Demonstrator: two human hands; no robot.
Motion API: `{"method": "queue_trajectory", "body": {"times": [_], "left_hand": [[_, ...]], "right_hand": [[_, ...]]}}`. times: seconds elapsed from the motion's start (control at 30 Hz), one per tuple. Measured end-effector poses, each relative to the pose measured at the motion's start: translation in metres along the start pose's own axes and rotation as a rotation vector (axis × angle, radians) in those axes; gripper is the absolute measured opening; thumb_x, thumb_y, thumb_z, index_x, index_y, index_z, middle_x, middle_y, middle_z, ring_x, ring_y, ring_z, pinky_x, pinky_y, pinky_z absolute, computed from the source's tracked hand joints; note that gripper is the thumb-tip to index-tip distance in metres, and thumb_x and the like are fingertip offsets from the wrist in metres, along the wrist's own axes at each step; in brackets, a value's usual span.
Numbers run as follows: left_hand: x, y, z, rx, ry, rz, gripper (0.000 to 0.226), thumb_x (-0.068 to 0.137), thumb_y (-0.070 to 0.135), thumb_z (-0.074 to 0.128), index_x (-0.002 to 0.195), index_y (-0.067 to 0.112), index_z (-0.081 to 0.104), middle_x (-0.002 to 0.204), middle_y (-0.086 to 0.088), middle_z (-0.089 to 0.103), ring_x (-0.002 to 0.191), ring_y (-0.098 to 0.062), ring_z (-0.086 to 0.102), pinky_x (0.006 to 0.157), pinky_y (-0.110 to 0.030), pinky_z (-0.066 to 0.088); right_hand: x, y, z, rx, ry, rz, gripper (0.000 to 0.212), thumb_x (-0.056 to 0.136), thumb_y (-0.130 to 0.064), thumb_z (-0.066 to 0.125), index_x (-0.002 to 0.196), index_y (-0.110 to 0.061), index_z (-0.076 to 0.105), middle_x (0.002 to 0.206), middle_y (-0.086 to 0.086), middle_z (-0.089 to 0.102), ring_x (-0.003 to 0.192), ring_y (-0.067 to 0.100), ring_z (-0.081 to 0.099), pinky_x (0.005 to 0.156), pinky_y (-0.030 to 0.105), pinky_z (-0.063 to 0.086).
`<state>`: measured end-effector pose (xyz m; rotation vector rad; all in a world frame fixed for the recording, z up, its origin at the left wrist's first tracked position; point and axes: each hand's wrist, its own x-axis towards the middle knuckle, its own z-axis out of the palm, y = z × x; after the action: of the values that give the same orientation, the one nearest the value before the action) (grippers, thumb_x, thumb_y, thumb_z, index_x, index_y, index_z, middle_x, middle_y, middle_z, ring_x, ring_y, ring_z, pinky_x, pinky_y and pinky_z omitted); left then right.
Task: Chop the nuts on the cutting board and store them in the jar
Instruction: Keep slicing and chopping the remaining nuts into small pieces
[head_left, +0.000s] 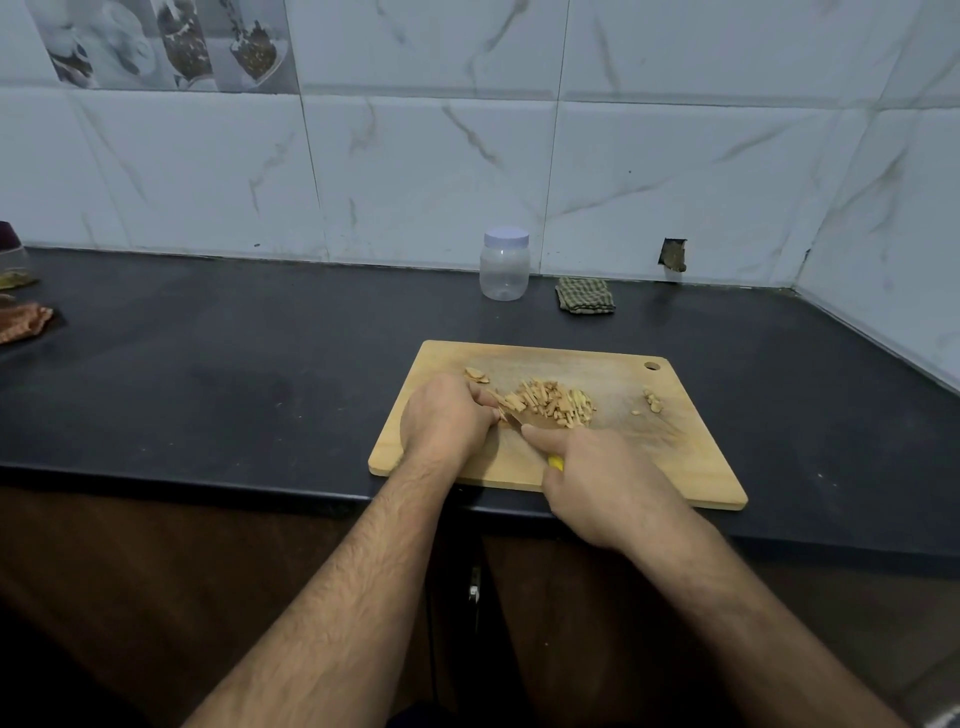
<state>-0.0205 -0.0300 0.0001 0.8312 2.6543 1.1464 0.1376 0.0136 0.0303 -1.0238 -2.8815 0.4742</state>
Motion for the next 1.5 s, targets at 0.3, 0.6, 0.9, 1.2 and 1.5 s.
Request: {"method": "queue_trajectory", "body": {"times": [0.3,0.6,0.9,1.2,1.5], "left_hand": [[0.005,0.002,-0.005,-0.002,-0.04,-0.022,0.005,0.083,0.027,0.076,0.078,0.025,0.075,0.088,0.014,0.071,0.089,-0.007,0.061,0.076,-0.028,0.05],[0.007,0.001,-0.005,0.001,-0.041,-0.022,0.009,0.082,0.028,0.078,0.075,0.024,0.074,0.086,0.014,0.071,0.089,-0.007,0.061,0.074,-0.027,0.048],[0.005,0.0,-0.004,0.001,-0.029,0.0,0.003,0.083,0.028,0.076,0.082,0.025,0.076,0.085,0.013,0.071,0.084,-0.006,0.06,0.069,-0.025,0.045],[0.005,0.0,-0.004,0.004,-0.019,0.009,0.004,0.083,0.027,0.076,0.08,0.024,0.076,0.086,0.012,0.072,0.085,-0.007,0.061,0.069,-0.024,0.044],[0.004,0.002,-0.004,0.006,-0.018,0.0,0.007,0.084,0.027,0.075,0.077,0.025,0.075,0.084,0.012,0.071,0.082,-0.006,0.059,0.064,-0.024,0.04]], "right_hand": [[0.0,-0.003,0.005,0.038,0.072,0.019,0.065,0.093,-0.012,0.046,0.148,-0.044,0.038,0.138,-0.002,0.057,0.108,0.019,0.06,0.081,0.032,0.053],[-0.004,0.002,0.007,0.046,0.073,0.021,0.066,0.094,-0.01,0.044,0.15,-0.044,0.035,0.139,-0.002,0.055,0.104,0.017,0.061,0.076,0.031,0.054],[0.009,-0.011,0.009,0.096,0.13,-0.011,0.061,0.093,-0.014,0.045,0.148,-0.041,0.04,0.136,-0.002,0.059,0.114,0.019,0.057,0.084,0.028,0.047],[0.013,-0.012,0.004,0.077,0.071,-0.022,0.064,0.093,-0.012,0.045,0.148,-0.044,0.039,0.138,0.0,0.057,0.114,0.02,0.057,0.078,0.028,0.045],[0.019,-0.021,-0.004,0.022,-0.011,0.008,0.068,0.093,-0.007,0.045,0.149,-0.045,0.035,0.148,0.001,0.048,0.129,0.023,0.049,0.1,0.035,0.048]]}}
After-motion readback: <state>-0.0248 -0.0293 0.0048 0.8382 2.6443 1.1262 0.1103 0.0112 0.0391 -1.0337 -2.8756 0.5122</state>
